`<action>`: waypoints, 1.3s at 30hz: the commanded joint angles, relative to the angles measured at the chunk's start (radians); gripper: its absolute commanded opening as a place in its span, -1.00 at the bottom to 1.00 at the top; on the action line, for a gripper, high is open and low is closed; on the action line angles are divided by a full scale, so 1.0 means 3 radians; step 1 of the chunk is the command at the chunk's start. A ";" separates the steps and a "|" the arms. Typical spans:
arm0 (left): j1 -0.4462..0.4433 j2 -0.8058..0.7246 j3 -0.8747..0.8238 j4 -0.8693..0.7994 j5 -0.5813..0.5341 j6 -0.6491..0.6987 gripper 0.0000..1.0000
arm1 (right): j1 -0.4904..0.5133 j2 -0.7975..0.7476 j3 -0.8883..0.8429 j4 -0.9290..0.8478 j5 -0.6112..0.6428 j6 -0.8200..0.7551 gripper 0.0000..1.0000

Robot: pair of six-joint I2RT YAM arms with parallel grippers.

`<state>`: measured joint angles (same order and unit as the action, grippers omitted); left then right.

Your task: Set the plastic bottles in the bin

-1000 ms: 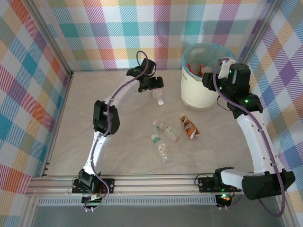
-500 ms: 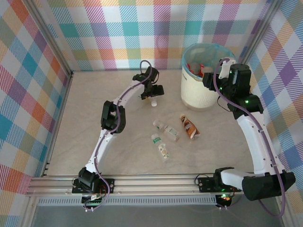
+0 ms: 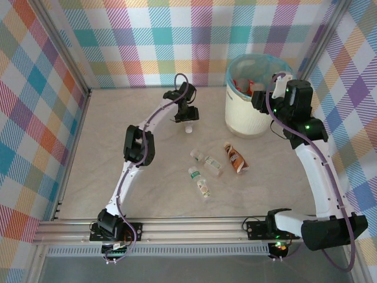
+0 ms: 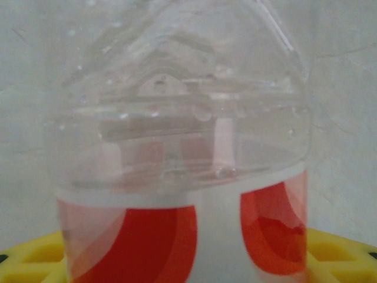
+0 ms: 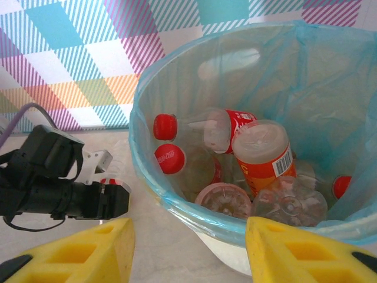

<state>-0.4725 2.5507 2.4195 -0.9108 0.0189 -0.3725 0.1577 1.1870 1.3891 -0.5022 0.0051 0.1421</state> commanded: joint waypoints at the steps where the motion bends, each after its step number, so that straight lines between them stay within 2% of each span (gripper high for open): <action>1: 0.0015 -0.0885 -0.0402 0.0176 -0.0140 0.0364 0.22 | 0.0016 -0.0101 0.0081 0.0005 -0.0176 -0.0017 0.07; 4: -0.0019 -0.1651 -0.1157 0.0636 -0.0216 0.0685 0.22 | 0.0016 -0.0129 0.0060 0.0078 -0.0415 0.0021 0.08; 7: -0.0101 -0.2370 -0.1790 0.1031 -0.0164 0.1122 0.23 | 0.0015 -0.0169 -0.0030 0.0290 -0.0887 0.0059 0.12; 13: -0.0350 -0.3503 -0.2752 0.1433 0.0386 0.2029 0.27 | 0.0016 -0.0189 -0.0246 0.1039 -0.1891 0.0322 0.13; 18: -0.0496 -0.4094 -0.3255 0.1653 0.0920 0.2245 0.27 | 0.0021 -0.0123 -0.0306 0.1762 -0.2674 0.0732 0.18; 21: -0.0558 -0.4305 -0.3414 0.1727 0.1155 0.2314 0.26 | 0.0050 -0.0087 -0.0311 0.2055 -0.2892 0.0905 0.34; 27: -0.0612 -0.4392 -0.3434 0.1636 0.1229 0.2479 0.26 | 0.0250 0.0037 -0.0173 0.2137 -0.3080 0.0895 0.63; 34: -0.0627 -0.4382 -0.3400 0.1586 0.1438 0.2520 0.26 | 0.0613 0.0280 0.0182 0.1633 -0.3189 0.0538 0.78; 39: -0.0629 -0.4376 -0.3395 0.1571 0.1470 0.2553 0.26 | 0.0752 0.0446 0.0371 0.1446 -0.3257 0.0464 0.79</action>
<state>-0.6476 1.2533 1.3827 -0.4431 0.4198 0.3656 0.3614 1.3022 1.4506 -0.0246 -0.9184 0.3264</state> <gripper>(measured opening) 0.631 0.897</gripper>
